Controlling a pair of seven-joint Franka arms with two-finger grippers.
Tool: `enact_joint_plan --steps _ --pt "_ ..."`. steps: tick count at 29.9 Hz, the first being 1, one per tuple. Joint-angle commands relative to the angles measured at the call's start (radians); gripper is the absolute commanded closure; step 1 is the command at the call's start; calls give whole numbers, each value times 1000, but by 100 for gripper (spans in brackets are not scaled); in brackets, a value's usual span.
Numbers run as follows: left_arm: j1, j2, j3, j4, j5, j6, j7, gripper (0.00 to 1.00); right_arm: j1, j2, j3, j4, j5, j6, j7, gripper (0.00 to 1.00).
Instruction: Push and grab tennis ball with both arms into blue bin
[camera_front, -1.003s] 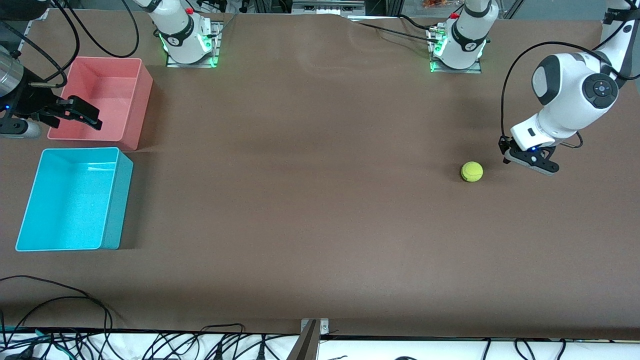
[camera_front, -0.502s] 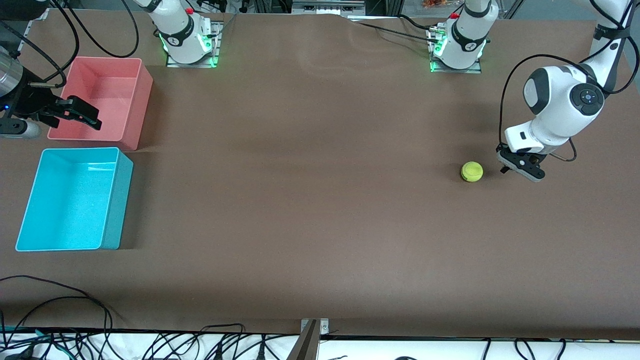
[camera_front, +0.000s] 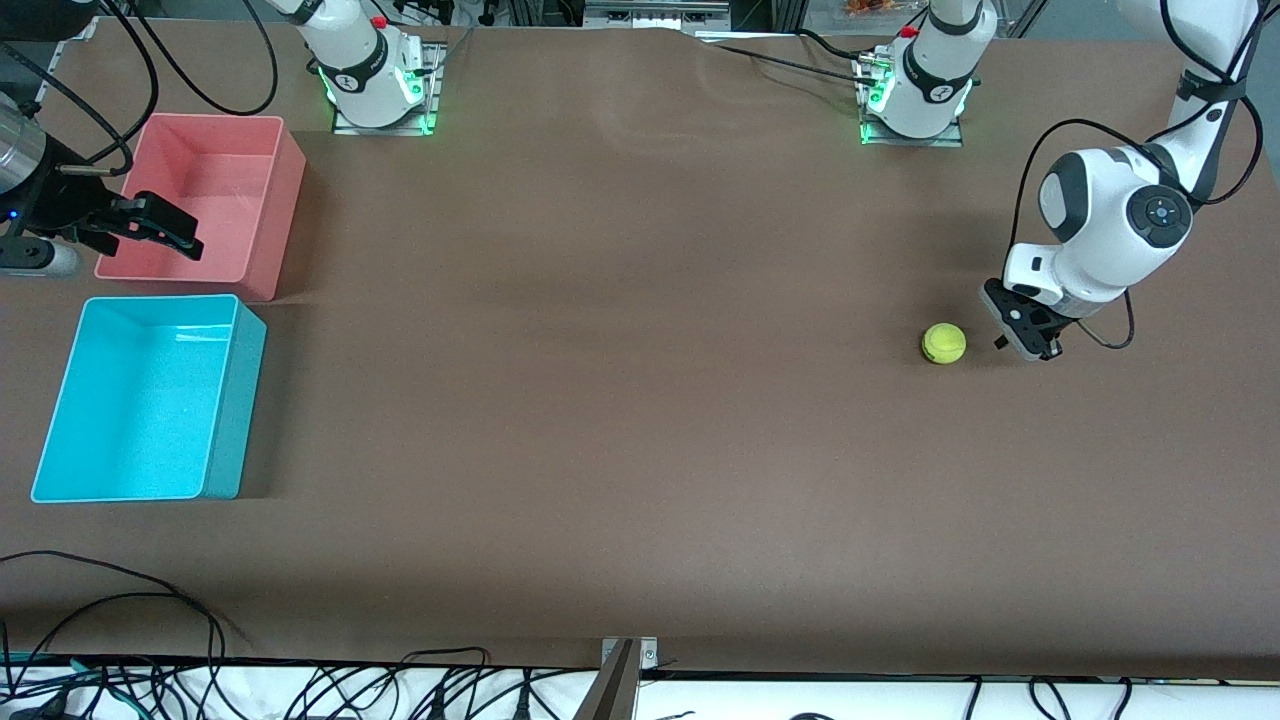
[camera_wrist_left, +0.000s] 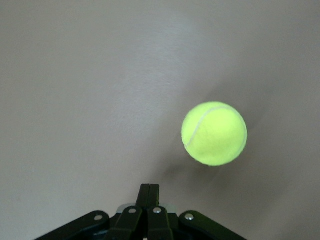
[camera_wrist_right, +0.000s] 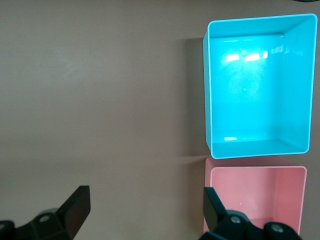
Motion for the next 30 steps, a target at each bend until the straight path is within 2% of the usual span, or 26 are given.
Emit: enact_joint_plan --steps 1,5,11,30 --pt "11 32 -4 4 46 66 147 100 0 11 1 28 -6 -22 3 0" --pt "9 48 -4 2 61 84 178 100 0 11 -1 27 -6 -22 3 0" --pt "11 68 -4 2 156 86 178 100 0 11 -1 28 -6 -29 5 0" --pt "9 94 -6 -1 149 86 178 100 -2 11 -1 27 -6 -29 3 0"
